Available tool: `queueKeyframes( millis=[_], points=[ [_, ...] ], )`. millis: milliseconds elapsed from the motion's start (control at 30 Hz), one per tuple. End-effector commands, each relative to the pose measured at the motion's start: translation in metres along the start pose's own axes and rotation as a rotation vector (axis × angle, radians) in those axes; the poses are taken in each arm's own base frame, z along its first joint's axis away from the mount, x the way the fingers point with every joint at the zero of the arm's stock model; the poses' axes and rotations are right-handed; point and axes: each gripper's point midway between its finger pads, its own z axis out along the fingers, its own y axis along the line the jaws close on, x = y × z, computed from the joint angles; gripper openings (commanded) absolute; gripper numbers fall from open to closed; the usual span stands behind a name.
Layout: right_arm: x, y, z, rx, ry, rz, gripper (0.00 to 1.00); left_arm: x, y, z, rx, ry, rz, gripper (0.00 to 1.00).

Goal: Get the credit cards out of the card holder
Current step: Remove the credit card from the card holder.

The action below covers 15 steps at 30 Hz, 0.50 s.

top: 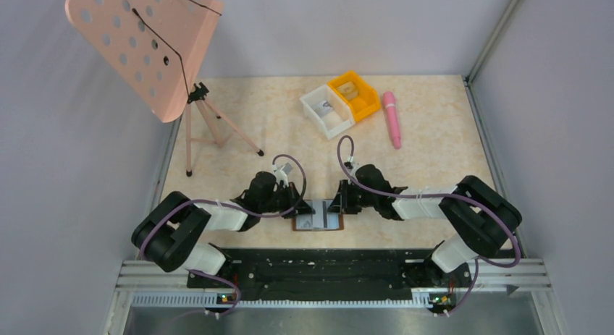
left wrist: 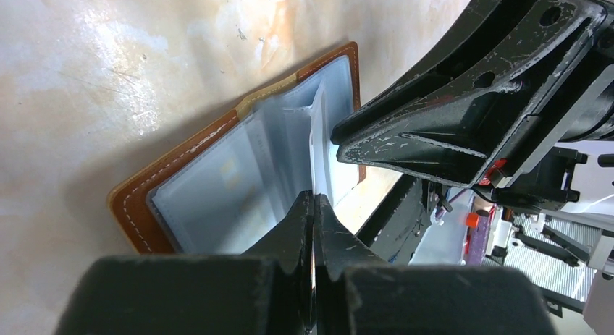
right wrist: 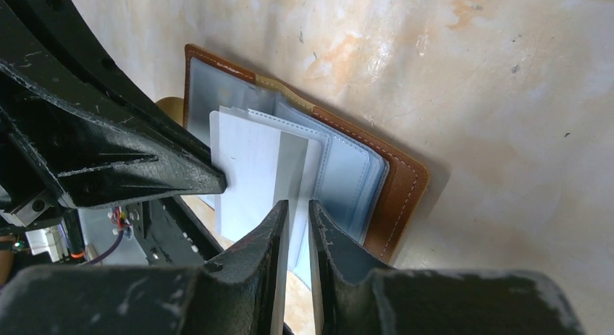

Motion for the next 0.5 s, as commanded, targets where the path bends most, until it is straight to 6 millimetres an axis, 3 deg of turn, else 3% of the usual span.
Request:
queueKeyframes(
  millis=[0, 467],
  points=[
    [-0.010, 0.000, 0.002, 0.009, -0.034, -0.002, 0.16, -0.010, -0.002, -0.002, 0.009, -0.042, 0.018, 0.00],
    [-0.002, -0.028, 0.001, 0.083, -0.022, 0.031, 0.14, -0.012, 0.021, -0.015, -0.093, -0.027, 0.020, 0.00]
  ],
)
